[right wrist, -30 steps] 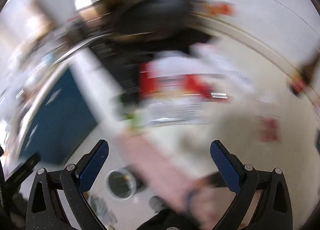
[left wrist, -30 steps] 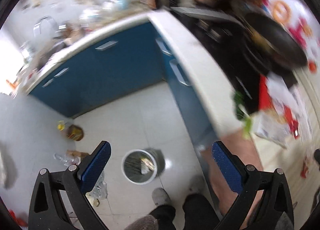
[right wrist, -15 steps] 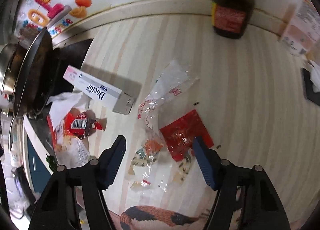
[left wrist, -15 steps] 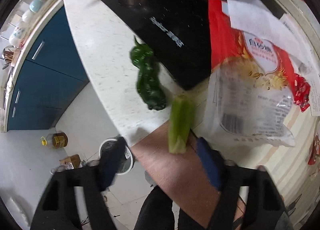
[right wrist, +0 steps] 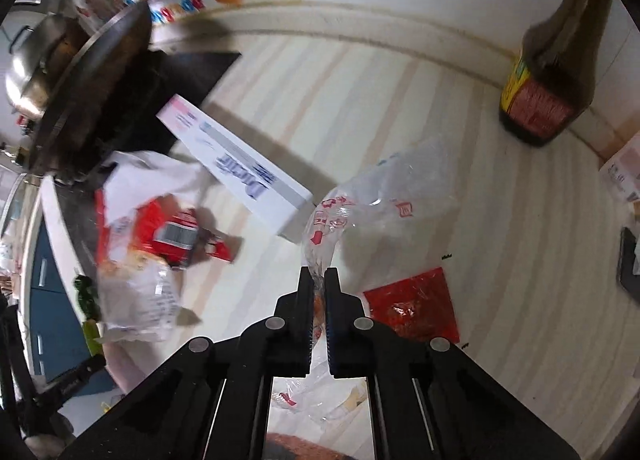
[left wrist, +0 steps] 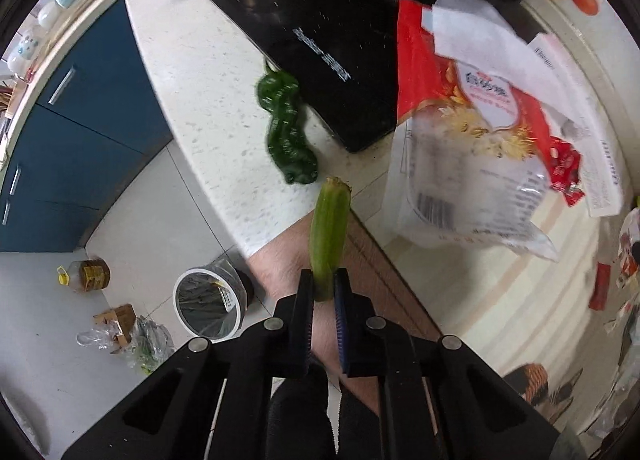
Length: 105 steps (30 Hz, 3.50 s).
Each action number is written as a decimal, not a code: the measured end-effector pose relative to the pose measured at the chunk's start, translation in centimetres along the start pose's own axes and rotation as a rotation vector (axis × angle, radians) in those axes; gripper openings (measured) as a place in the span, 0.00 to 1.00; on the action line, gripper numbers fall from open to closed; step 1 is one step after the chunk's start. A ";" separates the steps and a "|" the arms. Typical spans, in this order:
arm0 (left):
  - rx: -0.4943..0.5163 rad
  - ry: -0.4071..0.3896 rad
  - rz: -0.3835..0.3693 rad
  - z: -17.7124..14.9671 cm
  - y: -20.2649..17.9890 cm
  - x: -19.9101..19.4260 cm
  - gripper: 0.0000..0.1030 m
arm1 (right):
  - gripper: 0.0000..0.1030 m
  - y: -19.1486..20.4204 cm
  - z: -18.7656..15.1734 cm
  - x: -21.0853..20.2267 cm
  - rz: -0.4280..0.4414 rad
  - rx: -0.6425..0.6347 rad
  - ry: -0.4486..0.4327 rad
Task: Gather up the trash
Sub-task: 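Grasp the celery stub with the left tool while the right tool grasps the clear plastic bag, then carry celery and plastic bag over the bin and open both tools, then swing both tools back toward the countertop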
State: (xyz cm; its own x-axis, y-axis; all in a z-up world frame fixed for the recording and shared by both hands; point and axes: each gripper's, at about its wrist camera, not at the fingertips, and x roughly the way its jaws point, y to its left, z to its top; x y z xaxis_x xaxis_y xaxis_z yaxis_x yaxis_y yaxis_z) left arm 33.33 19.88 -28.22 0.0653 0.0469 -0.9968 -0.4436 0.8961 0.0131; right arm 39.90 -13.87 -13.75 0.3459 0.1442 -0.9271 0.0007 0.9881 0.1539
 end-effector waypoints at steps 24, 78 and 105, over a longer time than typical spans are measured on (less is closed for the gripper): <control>-0.318 -0.211 -0.014 -9.5 21.0 -8.2 0.06 | 0.02 28.2 -15.8 -7.5 0.416 -0.523 0.055; -0.767 0.007 0.166 -31.0 39.2 14.8 1.00 | 0.99 44.2 -48.2 19.3 0.096 -1.130 0.250; -0.596 -0.466 0.296 -25.4 24.7 -18.0 1.00 | 0.99 32.2 -28.4 -13.7 0.530 -0.702 0.072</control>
State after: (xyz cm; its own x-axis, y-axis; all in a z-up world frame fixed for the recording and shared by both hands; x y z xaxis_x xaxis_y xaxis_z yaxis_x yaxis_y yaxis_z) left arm -1.53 29.91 -12.02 0.1776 0.5417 -0.8216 -0.8937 0.4383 0.0958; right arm 8.53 17.52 -5.77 0.0768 0.5727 -0.8161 -0.7278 0.5917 0.3468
